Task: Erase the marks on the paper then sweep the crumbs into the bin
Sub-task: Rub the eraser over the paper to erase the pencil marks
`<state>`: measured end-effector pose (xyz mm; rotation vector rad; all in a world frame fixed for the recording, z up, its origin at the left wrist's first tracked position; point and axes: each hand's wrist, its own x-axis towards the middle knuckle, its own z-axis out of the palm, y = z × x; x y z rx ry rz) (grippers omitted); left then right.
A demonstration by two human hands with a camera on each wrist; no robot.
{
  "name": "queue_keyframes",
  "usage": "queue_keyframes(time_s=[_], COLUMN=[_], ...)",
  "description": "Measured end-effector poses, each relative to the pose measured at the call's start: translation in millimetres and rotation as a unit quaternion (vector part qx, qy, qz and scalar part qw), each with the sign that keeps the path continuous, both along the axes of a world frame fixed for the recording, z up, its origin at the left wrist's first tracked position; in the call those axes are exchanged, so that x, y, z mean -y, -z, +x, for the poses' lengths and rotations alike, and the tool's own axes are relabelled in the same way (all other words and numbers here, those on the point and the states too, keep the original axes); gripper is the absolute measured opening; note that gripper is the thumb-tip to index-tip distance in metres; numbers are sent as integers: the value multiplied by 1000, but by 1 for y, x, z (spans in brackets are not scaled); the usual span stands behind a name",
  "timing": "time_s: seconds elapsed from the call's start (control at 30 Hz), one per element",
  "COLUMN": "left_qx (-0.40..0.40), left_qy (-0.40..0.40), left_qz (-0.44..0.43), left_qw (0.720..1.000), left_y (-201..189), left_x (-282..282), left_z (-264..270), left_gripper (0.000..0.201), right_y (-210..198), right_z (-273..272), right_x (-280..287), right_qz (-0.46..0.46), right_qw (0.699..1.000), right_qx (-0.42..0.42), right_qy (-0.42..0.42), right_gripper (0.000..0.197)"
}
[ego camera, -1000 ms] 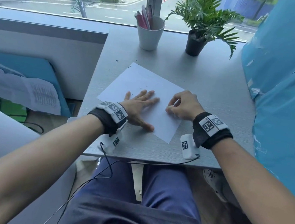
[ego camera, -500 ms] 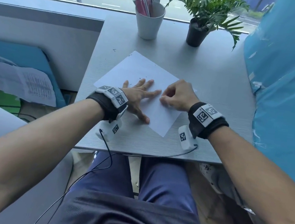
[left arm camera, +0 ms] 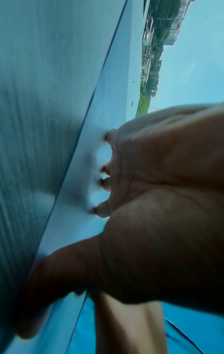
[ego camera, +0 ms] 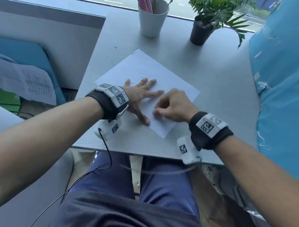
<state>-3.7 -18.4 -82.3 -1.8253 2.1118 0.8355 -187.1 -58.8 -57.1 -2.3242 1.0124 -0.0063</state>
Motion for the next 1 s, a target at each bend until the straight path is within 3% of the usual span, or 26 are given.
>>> queue_keyframes(time_s=[0.1, 0.3, 0.47, 0.6, 0.77, 0.93, 1.0], left_qx=[-1, 5, 4, 6, 2, 5, 6], left_qy=[-6, 3, -1, 3, -4, -3, -1], left_qz=[-2, 5, 7, 3, 6, 6, 8], left_qw=[1000, 1000, 1000, 1000, 1000, 1000, 1000], left_y=[-2, -3, -6, -1, -3, -1, -1], left_x=[0, -1, -1, -1, -1, 1, 0], left_z=[-1, 0, -1, 1, 0, 0, -1], left_gripper=[129, 131, 129, 131, 130, 132, 132], right_y=[-4, -3, -2, -1, -4, -3, -3], right_z=[-3, 4, 1, 0, -6, -3, -5], right_x=[33, -16, 23, -21, 38, -16, 7], right_qz=[-41, -12, -48, -1, -43, 5, -6], right_qw=[995, 999, 996, 999, 995, 998, 1000], right_qx=[28, -12, 29, -2, 24, -11, -1], right_qy=[88, -48, 74, -44, 82, -63, -12], right_gripper=[12, 8, 9, 7, 14, 8, 10])
